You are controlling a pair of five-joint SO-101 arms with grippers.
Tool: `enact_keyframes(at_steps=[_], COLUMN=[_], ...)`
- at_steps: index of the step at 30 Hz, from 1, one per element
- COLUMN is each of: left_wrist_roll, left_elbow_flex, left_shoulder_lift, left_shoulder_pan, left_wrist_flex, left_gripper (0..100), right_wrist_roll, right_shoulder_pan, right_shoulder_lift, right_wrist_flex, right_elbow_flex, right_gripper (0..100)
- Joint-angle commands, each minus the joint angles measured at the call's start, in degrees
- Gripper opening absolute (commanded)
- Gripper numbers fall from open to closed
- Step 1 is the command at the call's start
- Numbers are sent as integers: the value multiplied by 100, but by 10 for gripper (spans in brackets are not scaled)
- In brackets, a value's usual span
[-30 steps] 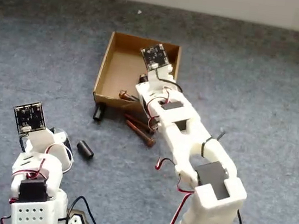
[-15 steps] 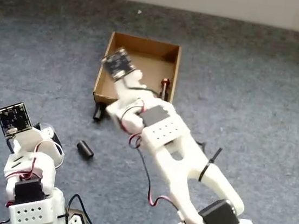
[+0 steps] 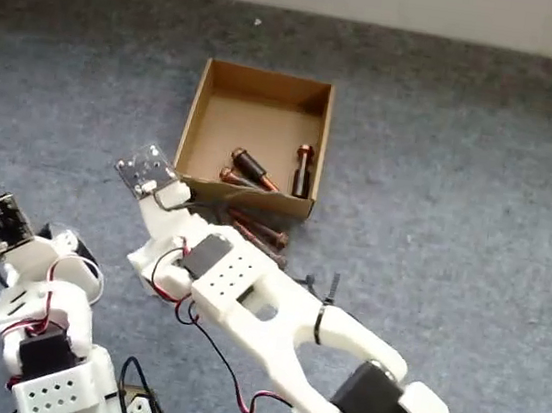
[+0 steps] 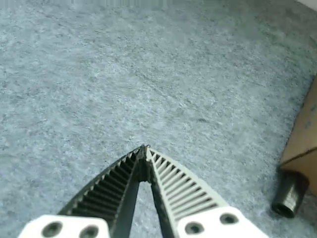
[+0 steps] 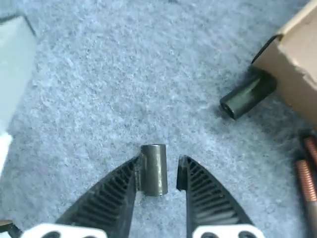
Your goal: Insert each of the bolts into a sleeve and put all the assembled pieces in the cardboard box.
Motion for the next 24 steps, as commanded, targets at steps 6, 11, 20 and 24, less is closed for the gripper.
enact_keyframes(at_steps=[6,11,20,24], left_wrist_roll=[220,220,220,220], left_elbow_flex=[110,110,110,110], left_shoulder_lift=[-40,-31,-31,-31], left_shoulder_pan=[-207,-207,-198,-198], left_wrist_flex=[-211,-211,-211,-211], left_gripper=[7,7,7,7], right_wrist_roll=[-563,-554,-554,-554], right_shoulder_pan=[-92,-84,-110,-356], right_shoulder_lift=[778,1429,2730,2862], right_wrist_flex=[215,1226,2738,3407], right_elbow_flex=[-989,-1886,-3574,-4110], right_gripper=[99,99,99,99])
